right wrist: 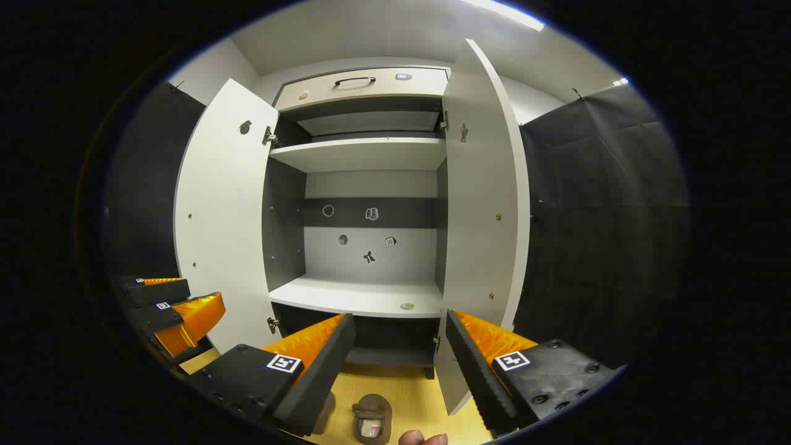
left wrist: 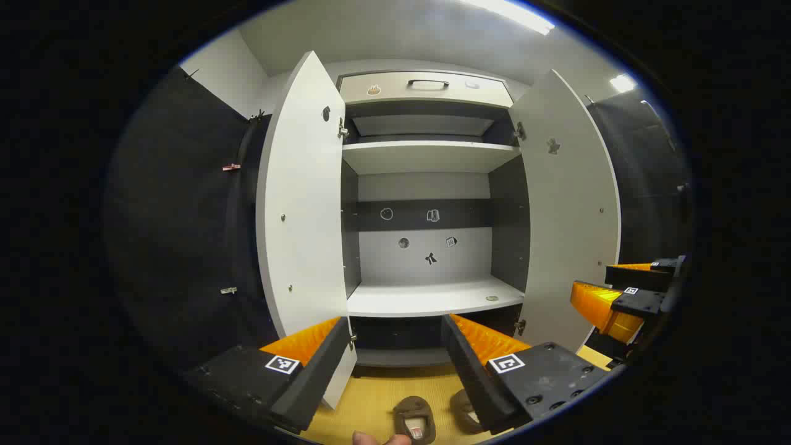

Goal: Grab one shoe with the right hand and put it into the shoe cabinet, grab the other shoe with the left hand and put it into the shoe cabinet; then close the right door with the right hand and the left door with the left hand.

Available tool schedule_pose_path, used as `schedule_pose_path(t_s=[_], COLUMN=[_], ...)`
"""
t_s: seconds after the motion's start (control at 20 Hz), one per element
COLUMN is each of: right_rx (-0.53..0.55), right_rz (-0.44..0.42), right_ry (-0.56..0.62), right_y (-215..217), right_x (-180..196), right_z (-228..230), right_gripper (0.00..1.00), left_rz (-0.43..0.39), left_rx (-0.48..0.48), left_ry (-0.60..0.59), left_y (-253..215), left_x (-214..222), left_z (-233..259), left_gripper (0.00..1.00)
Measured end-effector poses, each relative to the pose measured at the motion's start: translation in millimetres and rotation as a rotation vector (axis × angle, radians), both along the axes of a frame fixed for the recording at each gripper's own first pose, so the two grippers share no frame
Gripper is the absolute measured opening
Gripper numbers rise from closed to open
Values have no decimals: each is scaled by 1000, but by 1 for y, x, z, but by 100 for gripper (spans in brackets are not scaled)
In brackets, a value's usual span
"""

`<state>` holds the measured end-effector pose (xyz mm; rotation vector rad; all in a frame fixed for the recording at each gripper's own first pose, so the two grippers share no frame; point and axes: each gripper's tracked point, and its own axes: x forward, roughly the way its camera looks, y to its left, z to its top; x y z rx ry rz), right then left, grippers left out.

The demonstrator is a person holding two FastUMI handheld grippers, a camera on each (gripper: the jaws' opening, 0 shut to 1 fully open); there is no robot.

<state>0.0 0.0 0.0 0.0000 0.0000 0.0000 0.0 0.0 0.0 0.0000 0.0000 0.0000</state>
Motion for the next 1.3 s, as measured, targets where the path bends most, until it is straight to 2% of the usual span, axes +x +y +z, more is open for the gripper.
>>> schedule_pose_path(t_s=[0.05,0.1,0.4,0.45,0.5,0.65,0.95,1.15,1.3], right_rx=[6,15,6,5,5,10,15,19,15], right_rz=[-2,-3,-6,-6,-5,0,3,24,66], right_ry=[-3,-7,-4,-4,-4,-5,-4,60,156], right_y=[0,1,7,7,9,13,17,24,35], right_x=[0,0,-2,-2,-2,-3,-3,-3,-5], right_z=[1,2,0,0,0,1,0,-20,-58], right_gripper=[95,98,98,95,98,95,98,98,98], left_rz=[-2,-3,-10,-12,-11,-9,-8,3,24], left_rx=[1,2,-2,-5,-7,-11,-27,-31,-39], left_ry=[-2,-3,-9,-8,-7,-11,-19,-28,-35], left_y=[0,0,3,4,5,8,13,21,33], left_x=[0,0,-1,-1,-1,-2,-2,-4,-8], left_z=[1,2,4,3,3,4,4,2,-2], left_gripper=[95,95,95,95,95,95,95,95,95])
